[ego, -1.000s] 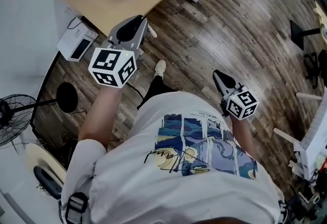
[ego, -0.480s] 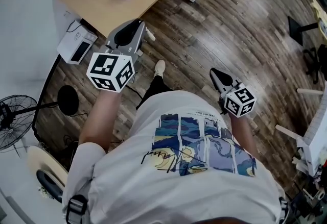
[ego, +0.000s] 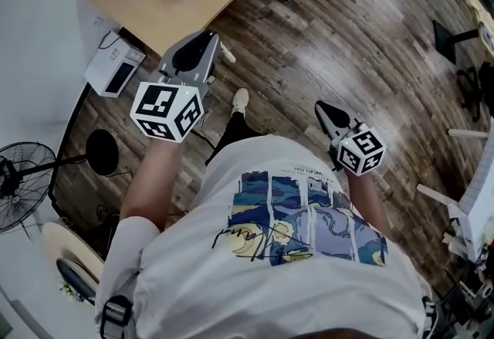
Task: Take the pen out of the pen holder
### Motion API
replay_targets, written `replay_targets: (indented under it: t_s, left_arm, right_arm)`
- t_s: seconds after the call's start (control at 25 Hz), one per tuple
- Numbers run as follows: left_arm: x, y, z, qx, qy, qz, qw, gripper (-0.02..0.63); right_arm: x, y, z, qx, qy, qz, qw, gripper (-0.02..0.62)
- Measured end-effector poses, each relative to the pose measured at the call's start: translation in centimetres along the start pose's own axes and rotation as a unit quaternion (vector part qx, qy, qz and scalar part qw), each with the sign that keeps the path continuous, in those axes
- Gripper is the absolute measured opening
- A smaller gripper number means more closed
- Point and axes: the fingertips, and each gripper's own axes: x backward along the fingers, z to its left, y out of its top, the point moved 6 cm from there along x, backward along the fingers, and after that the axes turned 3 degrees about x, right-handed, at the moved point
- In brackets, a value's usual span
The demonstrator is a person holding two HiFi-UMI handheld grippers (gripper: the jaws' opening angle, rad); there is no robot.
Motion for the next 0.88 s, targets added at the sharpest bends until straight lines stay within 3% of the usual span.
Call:
replay_targets:
  t_s: [0.88]
  left_arm:
    - [-0.28, -0.86, -0.71, 0.008, -0.007, 0.003, 0.9999, 0.051]
  right_arm:
    - [0.37, -0.89, -0.05, 0.003, -0.004, 0.012, 1.000, 0.008]
